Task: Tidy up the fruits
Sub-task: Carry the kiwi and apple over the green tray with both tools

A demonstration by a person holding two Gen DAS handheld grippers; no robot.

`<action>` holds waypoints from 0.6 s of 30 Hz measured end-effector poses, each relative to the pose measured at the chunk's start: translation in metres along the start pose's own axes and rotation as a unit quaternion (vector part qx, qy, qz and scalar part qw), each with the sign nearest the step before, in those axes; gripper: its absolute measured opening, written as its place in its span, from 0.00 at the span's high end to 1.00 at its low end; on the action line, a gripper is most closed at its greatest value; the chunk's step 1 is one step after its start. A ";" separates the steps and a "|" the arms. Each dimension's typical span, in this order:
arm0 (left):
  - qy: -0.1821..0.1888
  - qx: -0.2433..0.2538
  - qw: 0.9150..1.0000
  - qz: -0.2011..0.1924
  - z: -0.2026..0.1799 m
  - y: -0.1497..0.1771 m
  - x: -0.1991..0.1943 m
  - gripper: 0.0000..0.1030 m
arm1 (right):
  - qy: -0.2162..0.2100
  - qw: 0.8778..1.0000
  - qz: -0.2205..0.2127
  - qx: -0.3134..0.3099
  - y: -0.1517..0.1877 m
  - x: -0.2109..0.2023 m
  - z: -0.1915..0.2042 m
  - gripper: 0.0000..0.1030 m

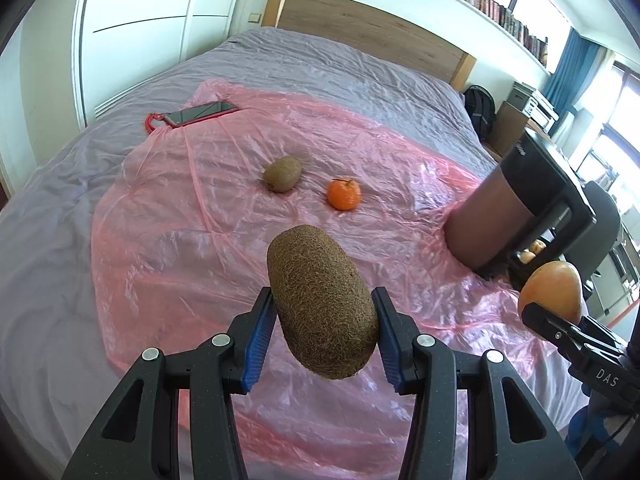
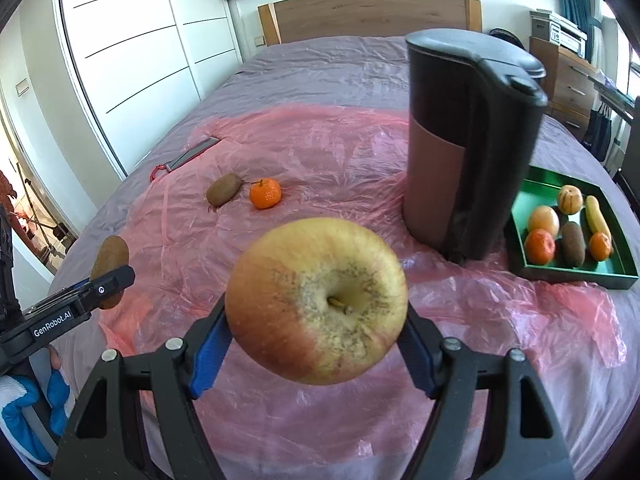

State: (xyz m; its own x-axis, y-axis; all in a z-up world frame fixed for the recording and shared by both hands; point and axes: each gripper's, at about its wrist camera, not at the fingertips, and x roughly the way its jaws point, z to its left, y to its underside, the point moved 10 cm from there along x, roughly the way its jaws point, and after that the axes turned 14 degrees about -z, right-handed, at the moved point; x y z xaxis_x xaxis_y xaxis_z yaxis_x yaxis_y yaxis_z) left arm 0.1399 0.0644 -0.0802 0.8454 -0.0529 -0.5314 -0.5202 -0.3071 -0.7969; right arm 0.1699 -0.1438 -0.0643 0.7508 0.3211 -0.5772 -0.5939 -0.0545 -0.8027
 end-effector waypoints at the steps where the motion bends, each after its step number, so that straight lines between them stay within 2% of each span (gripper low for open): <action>1: 0.004 0.001 1.000 0.000 -0.004 0.001 -0.003 0.59 | 0.003 1.000 -0.002 0.003 0.001 -0.005 -0.005 0.00; 10: 0.055 0.030 0.998 0.011 -0.069 0.013 -0.023 0.59 | 0.036 0.999 -0.026 0.029 0.014 -0.049 -0.060 0.00; 18: 0.098 0.077 0.992 0.036 -0.132 0.036 -0.025 0.58 | 0.071 0.995 -0.037 0.068 0.032 -0.072 -0.118 0.00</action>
State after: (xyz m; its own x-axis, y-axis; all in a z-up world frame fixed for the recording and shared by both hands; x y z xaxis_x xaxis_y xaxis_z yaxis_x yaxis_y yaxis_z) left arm 0.1162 -0.0706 -0.0573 0.8045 -0.2570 -0.5354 -0.5803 -0.1484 -0.8007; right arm 0.1308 -0.2797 -0.0663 0.8209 0.1824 -0.5411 -0.5625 0.0953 -0.8213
